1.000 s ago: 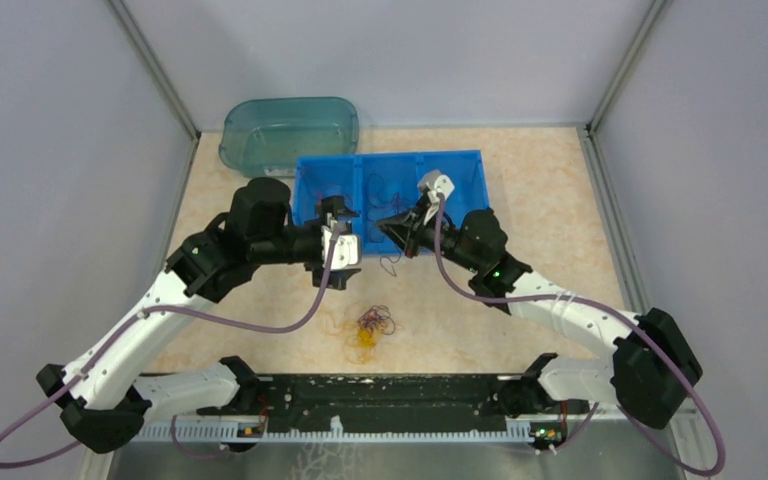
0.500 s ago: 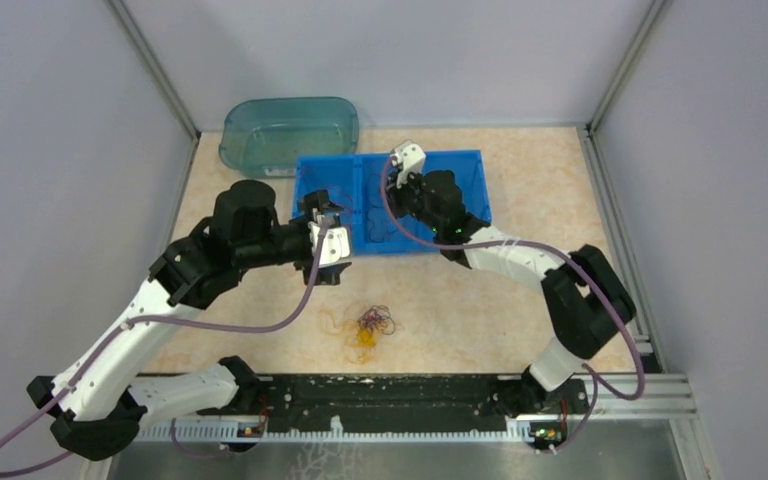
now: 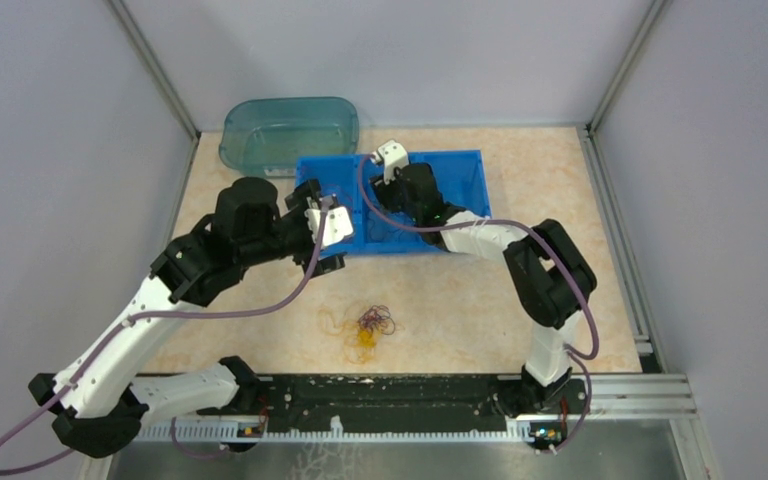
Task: Untangle the cables
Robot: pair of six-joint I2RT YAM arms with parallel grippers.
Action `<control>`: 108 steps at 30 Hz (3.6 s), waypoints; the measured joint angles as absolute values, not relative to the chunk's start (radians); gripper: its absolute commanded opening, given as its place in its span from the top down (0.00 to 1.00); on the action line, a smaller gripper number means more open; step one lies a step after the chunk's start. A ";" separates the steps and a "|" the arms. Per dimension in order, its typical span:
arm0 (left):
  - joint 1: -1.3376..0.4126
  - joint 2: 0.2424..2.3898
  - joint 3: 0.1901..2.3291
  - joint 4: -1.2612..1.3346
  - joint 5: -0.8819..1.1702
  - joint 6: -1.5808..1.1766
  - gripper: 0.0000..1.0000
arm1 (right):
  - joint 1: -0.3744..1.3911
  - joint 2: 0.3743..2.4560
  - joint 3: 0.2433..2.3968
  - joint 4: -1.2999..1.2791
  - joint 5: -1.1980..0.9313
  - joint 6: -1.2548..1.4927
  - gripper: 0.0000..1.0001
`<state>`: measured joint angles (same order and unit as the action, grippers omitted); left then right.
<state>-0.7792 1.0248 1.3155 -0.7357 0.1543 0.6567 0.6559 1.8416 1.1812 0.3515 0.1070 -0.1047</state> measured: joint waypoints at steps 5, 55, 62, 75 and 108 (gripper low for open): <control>-0.777 1.011 1.267 -0.721 0.166 0.641 0.00 | 0.656 1.777 1.168 0.327 0.062 -0.097 0.44; -0.587 1.010 1.020 -0.801 0.484 0.854 0.00 | 0.888 1.286 0.346 0.482 -0.315 0.325 0.59; -0.587 1.010 1.039 -0.804 0.492 0.854 0.00 | 0.888 1.285 0.306 0.520 -0.349 0.347 0.63; -0.587 1.010 1.051 -0.805 0.495 0.854 0.00 | 0.888 1.261 0.301 0.604 -0.363 0.392 1.00; -0.586 0.967 0.860 -0.469 0.769 0.402 0.13 | 0.888 1.157 0.574 0.719 -0.481 0.492 1.00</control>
<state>-0.5861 0.9668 0.8604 -0.4690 0.7689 0.4019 0.8879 1.1568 0.5743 0.7193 -0.4808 0.4919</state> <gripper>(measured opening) 0.910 0.006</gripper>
